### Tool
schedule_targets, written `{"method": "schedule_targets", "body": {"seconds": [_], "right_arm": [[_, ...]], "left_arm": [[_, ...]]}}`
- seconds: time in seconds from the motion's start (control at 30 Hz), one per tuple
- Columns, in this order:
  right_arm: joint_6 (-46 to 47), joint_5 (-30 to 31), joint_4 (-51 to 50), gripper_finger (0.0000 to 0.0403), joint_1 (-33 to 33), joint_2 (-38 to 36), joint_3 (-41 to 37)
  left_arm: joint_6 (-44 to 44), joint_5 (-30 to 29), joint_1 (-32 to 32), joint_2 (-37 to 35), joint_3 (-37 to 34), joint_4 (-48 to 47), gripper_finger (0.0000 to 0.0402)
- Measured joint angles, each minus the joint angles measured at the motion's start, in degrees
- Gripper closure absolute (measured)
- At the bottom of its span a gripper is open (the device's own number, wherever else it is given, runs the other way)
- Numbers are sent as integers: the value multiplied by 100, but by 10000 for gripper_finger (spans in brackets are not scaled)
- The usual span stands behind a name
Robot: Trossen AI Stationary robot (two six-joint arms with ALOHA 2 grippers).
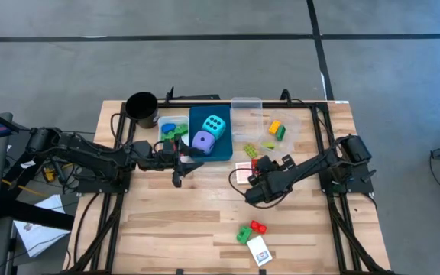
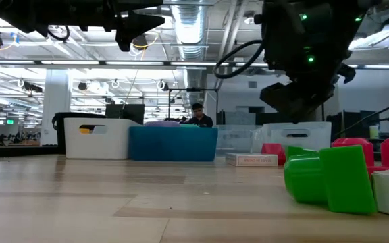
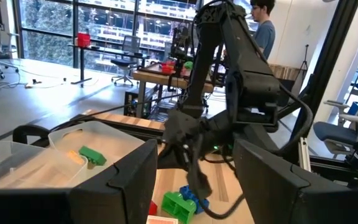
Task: Pick & Place Toys
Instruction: Adjust the right transparent bin
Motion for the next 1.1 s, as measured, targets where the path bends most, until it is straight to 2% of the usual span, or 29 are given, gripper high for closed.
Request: {"method": "schedule_targets", "body": {"seconds": [0.2,0.37,0.67,0.9,1.1], "right_arm": [[507,474,722,403,-152,105,-2],[397,604,1141,403,-187,96,0],[1898,1796,1148,403,74,221,1],[2636,1776,1083,403,243,876,19],[3939,1256,-97,403,387,1344,31]], "left_arm": [[0,0,-98,0,0,-16,198],[0,0,-128,0,0,-26,198],[-2,0,-128,0,0,-193,198],[-300,1,-128,0,-4,-337,198],[-302,1,-128,-1,-4,-335,198]]}}
